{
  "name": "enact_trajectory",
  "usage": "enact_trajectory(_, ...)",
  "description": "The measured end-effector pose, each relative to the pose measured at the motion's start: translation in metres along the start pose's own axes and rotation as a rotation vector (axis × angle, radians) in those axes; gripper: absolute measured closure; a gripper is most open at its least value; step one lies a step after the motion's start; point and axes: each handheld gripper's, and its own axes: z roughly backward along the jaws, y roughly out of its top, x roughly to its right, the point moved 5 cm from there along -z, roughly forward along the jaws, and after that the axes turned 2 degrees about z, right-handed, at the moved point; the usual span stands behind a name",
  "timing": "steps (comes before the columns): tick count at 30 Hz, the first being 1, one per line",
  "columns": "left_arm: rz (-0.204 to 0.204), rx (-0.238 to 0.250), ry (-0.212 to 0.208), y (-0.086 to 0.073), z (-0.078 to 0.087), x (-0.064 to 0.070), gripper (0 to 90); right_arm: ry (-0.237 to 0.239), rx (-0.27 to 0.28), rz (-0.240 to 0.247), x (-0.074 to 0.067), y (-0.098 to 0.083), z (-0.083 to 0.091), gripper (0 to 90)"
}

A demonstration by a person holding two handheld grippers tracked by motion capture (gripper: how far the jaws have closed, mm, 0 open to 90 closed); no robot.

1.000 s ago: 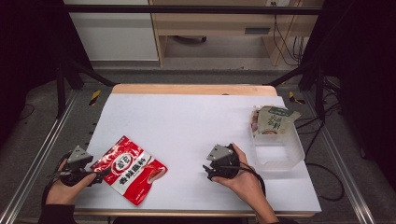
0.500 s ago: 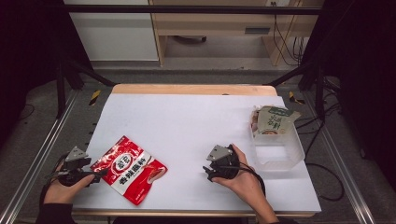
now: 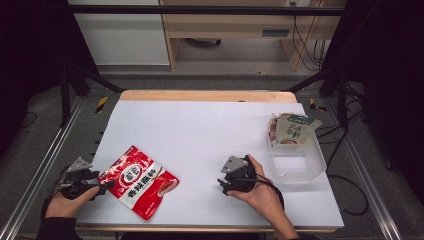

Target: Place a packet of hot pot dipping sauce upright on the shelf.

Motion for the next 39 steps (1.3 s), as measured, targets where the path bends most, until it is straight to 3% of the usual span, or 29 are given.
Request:
enact_trajectory(7,0.001,-0.004,-0.02,0.0,0.001,0.002,27.3,0.003,-0.008,0.004,-0.001,-0.001,-0.001,17.3)
enact_trajectory(16,0.042,0.043,-0.092,0.004,0.009,0.005,37.2,0.006,-0.012,0.007,0.0,-0.002,-0.001,17.3)
enact_trajectory(21,0.045,0.017,-0.123,0.003,0.007,0.008,43.0,0.009,-0.014,0.008,-0.001,-0.002,-0.002,17.3)
enact_trajectory(26,0.038,-0.011,-0.091,0.003,0.003,0.004,58.6,0.007,-0.016,0.013,-0.001,-0.002,-0.002,17.3)
enact_trajectory(32,0.043,-0.008,-0.061,0.006,0.001,0.0,73.4,0.005,-0.013,0.017,-0.001,-0.001,-0.003,17.4)
enact_trajectory(39,0.047,0.002,-0.067,0.009,0.002,-0.003,87.5,0.002,-0.011,0.017,-0.001,-0.001,-0.003,17.4)
